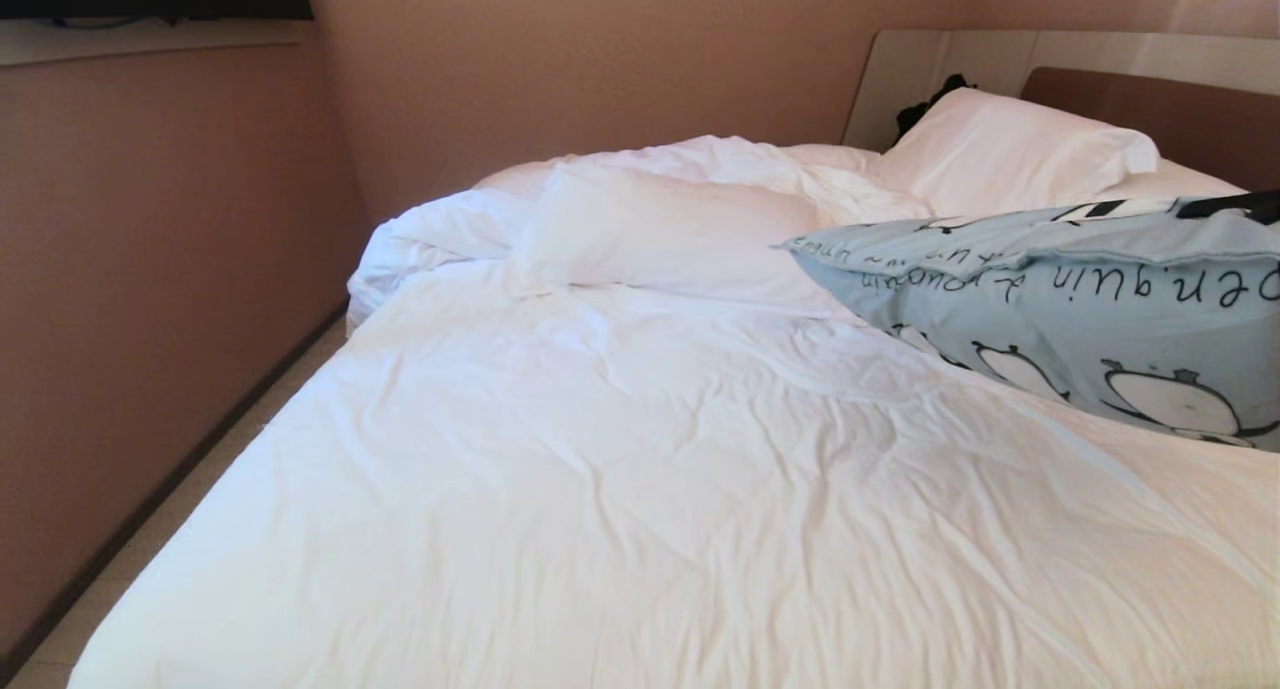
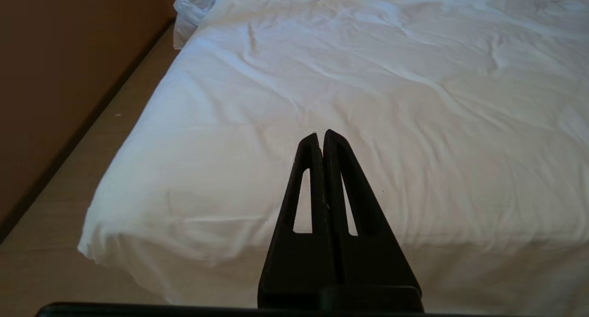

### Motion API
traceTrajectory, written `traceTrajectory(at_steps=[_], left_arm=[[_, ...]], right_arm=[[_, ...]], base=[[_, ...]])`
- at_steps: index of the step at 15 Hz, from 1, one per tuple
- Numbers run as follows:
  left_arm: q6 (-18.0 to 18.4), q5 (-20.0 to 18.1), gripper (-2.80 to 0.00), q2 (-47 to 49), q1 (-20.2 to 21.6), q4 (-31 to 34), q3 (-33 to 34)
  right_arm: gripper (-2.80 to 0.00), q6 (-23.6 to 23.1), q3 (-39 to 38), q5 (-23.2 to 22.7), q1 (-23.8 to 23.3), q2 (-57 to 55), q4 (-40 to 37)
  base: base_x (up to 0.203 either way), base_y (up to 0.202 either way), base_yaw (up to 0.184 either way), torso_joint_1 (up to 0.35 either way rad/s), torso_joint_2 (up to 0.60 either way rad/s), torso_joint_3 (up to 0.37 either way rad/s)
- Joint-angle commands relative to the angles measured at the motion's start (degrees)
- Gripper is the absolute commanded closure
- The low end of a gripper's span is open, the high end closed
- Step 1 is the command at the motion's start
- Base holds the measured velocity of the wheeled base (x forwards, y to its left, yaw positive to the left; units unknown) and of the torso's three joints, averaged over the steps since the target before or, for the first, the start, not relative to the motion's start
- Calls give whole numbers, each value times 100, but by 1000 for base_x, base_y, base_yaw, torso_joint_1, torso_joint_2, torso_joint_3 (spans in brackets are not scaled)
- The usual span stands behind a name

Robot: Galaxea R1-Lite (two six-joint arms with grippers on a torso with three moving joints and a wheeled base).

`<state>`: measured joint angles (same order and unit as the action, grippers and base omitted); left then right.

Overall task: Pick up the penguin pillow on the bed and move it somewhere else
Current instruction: Move to the foot of the bed

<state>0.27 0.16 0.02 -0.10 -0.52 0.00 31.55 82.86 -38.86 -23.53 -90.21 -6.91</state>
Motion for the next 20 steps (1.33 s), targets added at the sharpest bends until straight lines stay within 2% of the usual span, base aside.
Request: traceTrajectory(at_steps=[1, 17, 20], left_arm=[[0, 2, 0, 4, 1, 0, 0], [0, 2, 0, -2, 1, 0, 0], [0, 2, 0, -2, 1, 0, 0]], right_arm=[[0, 18, -7, -25, 41, -14, -3], [0, -8, -112, -24, 187, -14, 6], [0, -8, -130, -16, 252, -9, 6]], base=[[0, 192, 1, 2, 1, 5], [0, 195, 1, 3, 3, 3], [0, 85, 0, 2, 1, 3]])
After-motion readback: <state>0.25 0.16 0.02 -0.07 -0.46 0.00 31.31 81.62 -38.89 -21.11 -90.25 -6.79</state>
